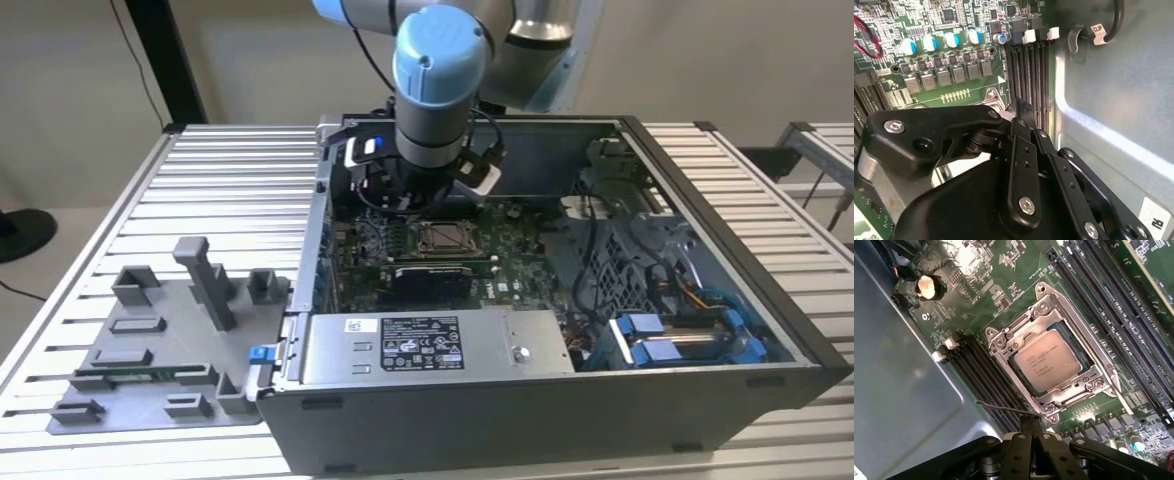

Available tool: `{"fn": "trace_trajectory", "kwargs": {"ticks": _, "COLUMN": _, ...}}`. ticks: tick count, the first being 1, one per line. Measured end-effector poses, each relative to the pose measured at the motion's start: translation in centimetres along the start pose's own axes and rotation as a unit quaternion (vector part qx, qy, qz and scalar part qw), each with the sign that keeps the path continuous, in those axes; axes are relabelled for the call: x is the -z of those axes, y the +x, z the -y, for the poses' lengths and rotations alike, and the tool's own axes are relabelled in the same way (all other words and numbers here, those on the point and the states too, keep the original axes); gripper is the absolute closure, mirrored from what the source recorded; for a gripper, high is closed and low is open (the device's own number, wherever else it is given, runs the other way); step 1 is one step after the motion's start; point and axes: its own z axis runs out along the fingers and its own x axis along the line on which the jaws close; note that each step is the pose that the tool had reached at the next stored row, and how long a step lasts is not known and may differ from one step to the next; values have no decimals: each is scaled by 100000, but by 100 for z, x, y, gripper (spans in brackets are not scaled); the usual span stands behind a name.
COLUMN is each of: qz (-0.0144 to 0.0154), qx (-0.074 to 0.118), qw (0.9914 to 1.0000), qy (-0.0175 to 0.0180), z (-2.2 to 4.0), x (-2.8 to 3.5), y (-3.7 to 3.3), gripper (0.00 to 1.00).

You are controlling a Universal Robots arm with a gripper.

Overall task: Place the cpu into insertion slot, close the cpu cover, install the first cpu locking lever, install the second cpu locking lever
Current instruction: 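Install the first cpu locking lever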

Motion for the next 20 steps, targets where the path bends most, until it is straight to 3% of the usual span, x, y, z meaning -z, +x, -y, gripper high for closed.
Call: {"fn": "trace_trajectory", "kwargs": {"ticks": 20, "qz": 242, "qx": 885, "qw": 99995, "qy": 324, "z": -168, "x": -27, "y": 118, "gripper": 100}}
